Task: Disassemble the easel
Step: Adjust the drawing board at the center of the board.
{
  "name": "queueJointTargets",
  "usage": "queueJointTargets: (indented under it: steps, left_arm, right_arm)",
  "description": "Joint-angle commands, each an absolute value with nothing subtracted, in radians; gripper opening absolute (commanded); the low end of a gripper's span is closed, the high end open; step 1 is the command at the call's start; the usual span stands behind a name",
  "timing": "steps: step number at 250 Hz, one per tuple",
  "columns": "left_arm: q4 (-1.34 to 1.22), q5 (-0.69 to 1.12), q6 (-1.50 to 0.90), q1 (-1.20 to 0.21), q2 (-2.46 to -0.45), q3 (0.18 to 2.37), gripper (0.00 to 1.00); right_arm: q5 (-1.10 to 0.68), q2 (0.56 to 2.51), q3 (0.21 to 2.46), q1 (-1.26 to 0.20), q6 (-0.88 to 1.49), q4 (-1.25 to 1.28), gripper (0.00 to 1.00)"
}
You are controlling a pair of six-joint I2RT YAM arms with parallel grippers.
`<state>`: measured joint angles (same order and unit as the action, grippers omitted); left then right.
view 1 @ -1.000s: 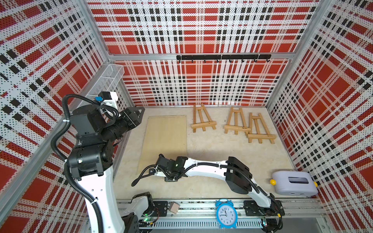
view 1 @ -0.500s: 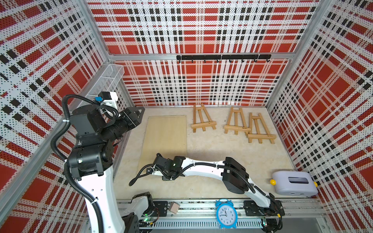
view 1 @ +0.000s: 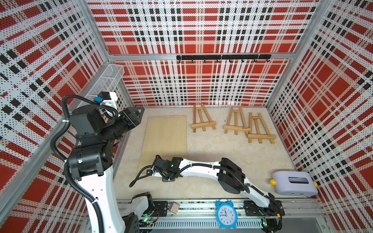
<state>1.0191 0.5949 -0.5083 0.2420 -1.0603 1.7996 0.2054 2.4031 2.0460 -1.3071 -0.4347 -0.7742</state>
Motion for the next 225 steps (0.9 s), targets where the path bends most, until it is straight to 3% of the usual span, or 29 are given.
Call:
queueJointTargets:
  steps: [1, 225]
  left_arm:
    - [1.007, 0.600, -0.505, 0.253, -1.052, 1.792, 0.39]
    - [0.995, 0.608, -0.485, 0.261, -1.075, 1.782, 0.39]
  right_arm:
    - [0.217, 2.436, 2.092, -1.311, -0.442, -0.768, 0.55]
    - [0.244, 2.531, 2.205, -1.252, -0.465, -0.796, 0.56]
